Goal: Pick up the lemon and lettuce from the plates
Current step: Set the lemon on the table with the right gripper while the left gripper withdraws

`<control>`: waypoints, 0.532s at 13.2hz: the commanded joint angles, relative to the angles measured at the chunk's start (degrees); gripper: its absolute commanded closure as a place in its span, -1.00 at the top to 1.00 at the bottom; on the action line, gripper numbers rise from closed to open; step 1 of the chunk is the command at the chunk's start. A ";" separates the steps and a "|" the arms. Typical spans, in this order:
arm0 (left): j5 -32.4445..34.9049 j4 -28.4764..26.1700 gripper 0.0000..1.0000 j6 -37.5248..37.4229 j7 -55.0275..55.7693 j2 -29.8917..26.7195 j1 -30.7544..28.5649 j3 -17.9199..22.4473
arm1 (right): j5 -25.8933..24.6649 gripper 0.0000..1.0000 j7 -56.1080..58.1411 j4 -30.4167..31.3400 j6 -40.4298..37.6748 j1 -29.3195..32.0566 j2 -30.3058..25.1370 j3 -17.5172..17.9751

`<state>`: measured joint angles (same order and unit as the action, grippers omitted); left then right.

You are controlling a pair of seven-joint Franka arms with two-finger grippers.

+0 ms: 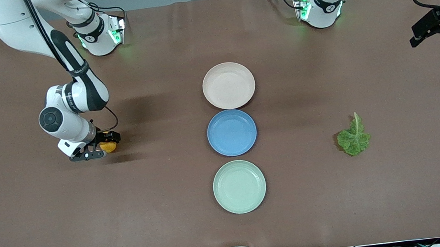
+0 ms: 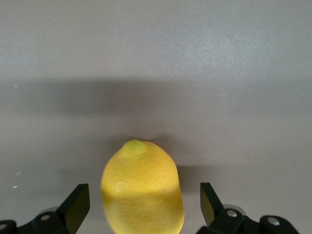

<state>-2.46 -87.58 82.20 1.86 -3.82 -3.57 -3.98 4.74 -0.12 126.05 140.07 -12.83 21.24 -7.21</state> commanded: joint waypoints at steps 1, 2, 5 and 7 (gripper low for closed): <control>-1.06 -2.95 1.00 -0.29 0.69 -2.34 2.07 2.49 | 0.19 1.00 0.12 -10.87 -16.08 1.84 -0.41 0.70; -0.71 -2.86 1.00 -0.29 0.95 -2.25 1.99 1.96 | 0.10 1.00 0.30 -14.92 -21.19 2.45 -0.41 0.70; 2.37 -2.69 1.00 -0.64 1.39 -2.77 1.81 -0.67 | -0.87 1.00 0.82 -24.59 -31.41 5.18 -0.41 0.70; 2.37 -2.51 1.00 -0.73 1.48 -3.04 1.81 -0.50 | -5.06 1.00 0.83 -31.79 -38.61 6.15 -0.41 0.70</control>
<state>-1.31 -89.46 82.12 2.60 -5.37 -1.89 -4.38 3.01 0.39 100.08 107.04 -8.32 20.67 -7.39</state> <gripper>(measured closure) 0.000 0.000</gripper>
